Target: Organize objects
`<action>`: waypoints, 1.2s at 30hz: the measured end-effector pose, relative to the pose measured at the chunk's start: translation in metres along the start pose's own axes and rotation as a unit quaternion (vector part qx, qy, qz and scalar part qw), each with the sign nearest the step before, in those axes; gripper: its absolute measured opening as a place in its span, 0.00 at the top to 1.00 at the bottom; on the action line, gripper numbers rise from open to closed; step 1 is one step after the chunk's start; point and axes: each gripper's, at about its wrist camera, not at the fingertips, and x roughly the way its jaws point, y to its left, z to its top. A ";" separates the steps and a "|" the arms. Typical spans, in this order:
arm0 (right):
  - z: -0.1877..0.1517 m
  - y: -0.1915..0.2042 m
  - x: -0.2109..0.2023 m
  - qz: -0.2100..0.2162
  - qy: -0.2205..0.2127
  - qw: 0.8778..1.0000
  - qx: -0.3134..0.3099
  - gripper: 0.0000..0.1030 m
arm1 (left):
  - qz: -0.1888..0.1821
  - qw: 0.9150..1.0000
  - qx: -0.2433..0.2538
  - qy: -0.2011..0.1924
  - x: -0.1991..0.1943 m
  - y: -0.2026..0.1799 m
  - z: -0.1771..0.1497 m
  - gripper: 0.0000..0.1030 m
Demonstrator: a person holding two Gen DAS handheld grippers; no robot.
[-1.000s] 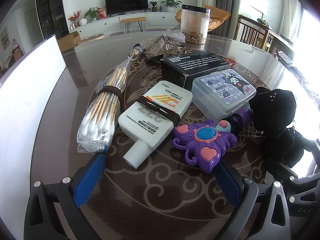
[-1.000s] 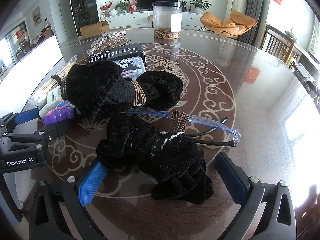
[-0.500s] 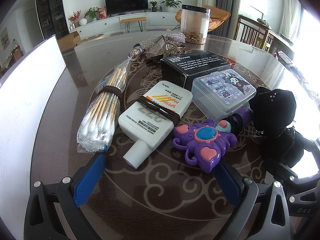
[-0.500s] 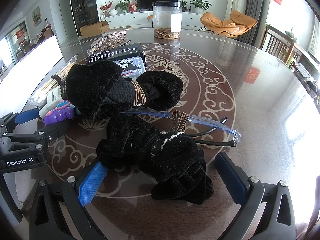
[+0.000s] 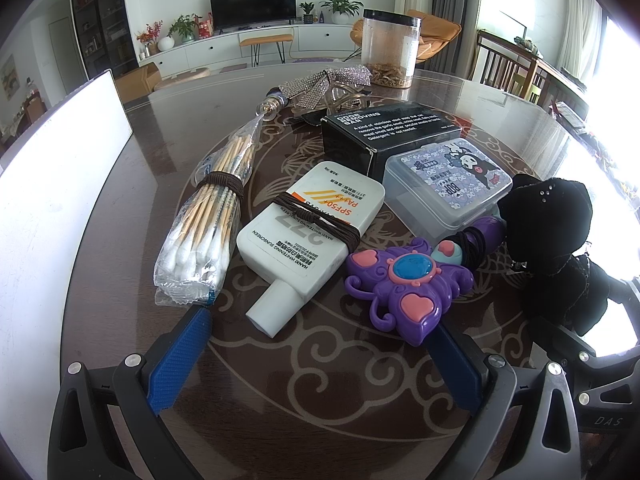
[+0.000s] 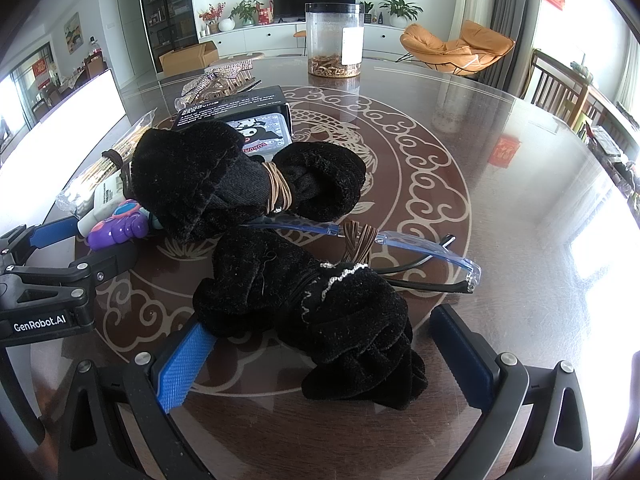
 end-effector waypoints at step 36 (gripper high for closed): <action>0.001 -0.001 0.000 0.003 0.002 1.000 0.001 0.00 | -0.064 0.993 0.094 0.026 -0.046 0.009 -0.059 0.00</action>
